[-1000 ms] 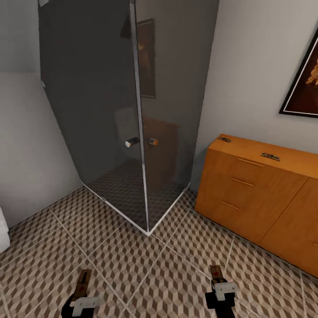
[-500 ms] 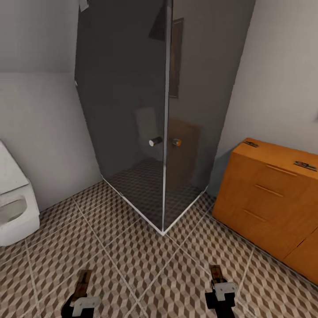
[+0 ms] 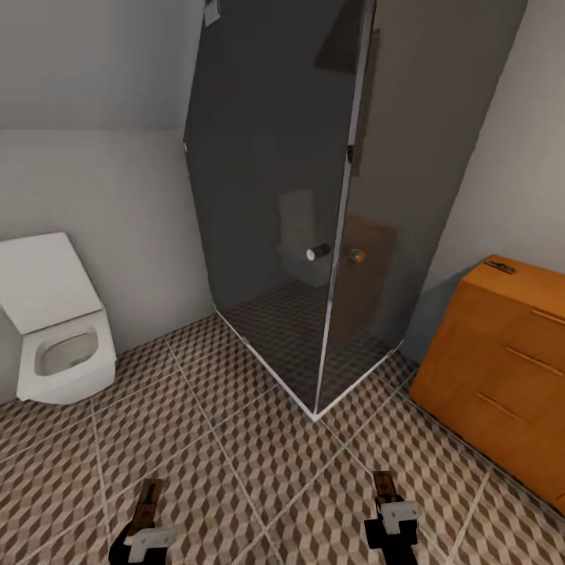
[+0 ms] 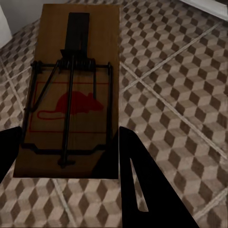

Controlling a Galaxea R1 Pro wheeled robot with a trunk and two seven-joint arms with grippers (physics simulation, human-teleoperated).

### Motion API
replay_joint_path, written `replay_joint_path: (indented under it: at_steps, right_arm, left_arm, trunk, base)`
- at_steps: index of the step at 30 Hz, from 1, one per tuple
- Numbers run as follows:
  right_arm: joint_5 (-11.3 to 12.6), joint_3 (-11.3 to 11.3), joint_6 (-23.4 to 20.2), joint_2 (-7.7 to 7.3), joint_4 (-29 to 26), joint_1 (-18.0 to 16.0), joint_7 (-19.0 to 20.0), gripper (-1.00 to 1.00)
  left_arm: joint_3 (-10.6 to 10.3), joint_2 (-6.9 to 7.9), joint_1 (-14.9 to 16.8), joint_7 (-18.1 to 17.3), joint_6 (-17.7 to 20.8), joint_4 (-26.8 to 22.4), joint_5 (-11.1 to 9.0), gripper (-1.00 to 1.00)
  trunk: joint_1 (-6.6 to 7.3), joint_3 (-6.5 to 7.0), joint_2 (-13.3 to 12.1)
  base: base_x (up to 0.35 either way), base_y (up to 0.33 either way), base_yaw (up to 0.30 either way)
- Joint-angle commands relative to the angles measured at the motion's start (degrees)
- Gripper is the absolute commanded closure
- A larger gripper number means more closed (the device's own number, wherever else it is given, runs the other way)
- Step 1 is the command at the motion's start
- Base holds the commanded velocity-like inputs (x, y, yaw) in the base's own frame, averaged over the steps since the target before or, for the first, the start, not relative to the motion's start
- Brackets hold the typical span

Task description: Take the four mousetraps from the cabinet in the bathroom and place them on the bathroom floor. Make sure all four end up on the same floor surface, and ensure that at least two of them are either under or directly next to the same bathroom sink.

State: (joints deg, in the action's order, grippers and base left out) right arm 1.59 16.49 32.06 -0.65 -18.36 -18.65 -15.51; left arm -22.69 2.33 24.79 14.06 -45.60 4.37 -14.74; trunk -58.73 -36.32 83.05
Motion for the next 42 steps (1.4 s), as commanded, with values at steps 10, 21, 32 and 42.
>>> replay_joint_path:
  at_steps: [10,21,32,42]
  right_arm:
    - [0.26,0.48,0.11,-0.06,-0.01,0.01,-0.31,1.00]
    - [0.26,0.48,0.11,-0.06,-0.01,0.00,-0.31,1.00]
    - [0.26,0.48,0.11,-0.06,-0.01,-0.02,-0.31,1.00]
    - [0.26,0.48,0.11,-0.01,-0.01,0.00,-0.31,1.00]
  left_arm:
    - [-0.51,-0.04,0.09,0.09,-0.20,0.20,-0.22,1.00]
    - [-0.51,-0.04,0.09,0.09,-0.20,0.20,-0.25,1.00]
    - [-0.51,-0.04,0.09,0.09,-0.20,0.20,-0.21,1.00]
    - [-0.51,-0.04,0.09,0.09,-0.22,0.20,-0.21,1.00]
  trunk:
    - [0.00,-0.05,0.03]
    - [0.00,-0.05,0.03]
    - [0.00,-0.05,0.03]
    - [0.00,-0.05,0.03]
  base:
    - [0.000,0.000,0.288]
    - [0.000,0.000,0.288]
    - [0.000,0.000,0.288]
    - [0.000,0.000,0.288]
